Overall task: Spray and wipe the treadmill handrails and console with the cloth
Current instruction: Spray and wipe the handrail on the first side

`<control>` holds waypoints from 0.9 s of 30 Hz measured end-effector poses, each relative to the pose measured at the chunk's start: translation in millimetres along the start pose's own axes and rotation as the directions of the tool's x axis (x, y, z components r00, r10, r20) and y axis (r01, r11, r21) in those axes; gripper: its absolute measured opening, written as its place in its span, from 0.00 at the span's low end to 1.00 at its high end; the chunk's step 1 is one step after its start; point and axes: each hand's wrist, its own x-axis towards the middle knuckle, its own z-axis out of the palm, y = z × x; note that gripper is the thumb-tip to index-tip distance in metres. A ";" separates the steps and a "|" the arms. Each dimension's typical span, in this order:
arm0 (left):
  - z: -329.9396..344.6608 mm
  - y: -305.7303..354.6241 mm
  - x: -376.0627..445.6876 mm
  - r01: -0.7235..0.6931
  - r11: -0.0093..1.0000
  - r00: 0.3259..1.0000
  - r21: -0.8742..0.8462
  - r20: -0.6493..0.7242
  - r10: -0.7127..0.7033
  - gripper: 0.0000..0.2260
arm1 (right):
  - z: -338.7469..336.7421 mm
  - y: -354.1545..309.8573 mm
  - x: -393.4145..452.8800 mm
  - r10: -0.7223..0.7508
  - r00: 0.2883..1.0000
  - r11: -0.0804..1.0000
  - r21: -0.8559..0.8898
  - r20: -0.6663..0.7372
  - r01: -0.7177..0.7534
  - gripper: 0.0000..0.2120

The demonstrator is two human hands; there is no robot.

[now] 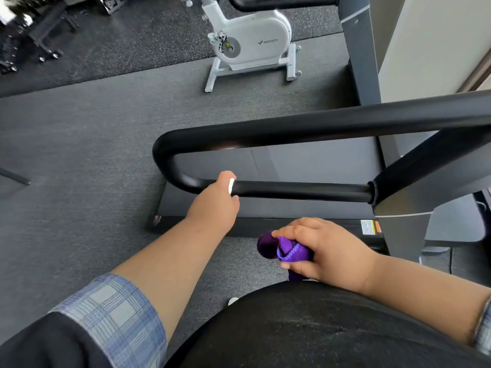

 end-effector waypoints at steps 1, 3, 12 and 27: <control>0.3 2.6 -0.2 0.000 1.000 1.000 -0.002 0.004 0.000 0.16 | -1.3 0.6 -2.3 0.007 1.000 1.000 0.003 -0.003 -0.007 0.26; 1.4 10.0 -2.1 -0.013 1.000 1.000 -0.014 0.013 0.013 0.18 | -4.6 2.1 -8.5 0.025 1.000 1.000 0.005 -0.014 -0.025 0.26; 35.4 92.2 -6.2 -0.298 0.950 0.952 -0.094 0.045 0.303 0.21 | -19.2 9.4 -38.9 0.158 0.986 0.987 -0.011 -0.044 -0.158 0.27; 45.9 107.6 -11.2 -0.142 0.960 0.983 -0.243 0.076 0.165 0.20 | -35.5 19.6 -64.4 0.311 0.888 0.950 0.129 -0.340 -0.283 0.24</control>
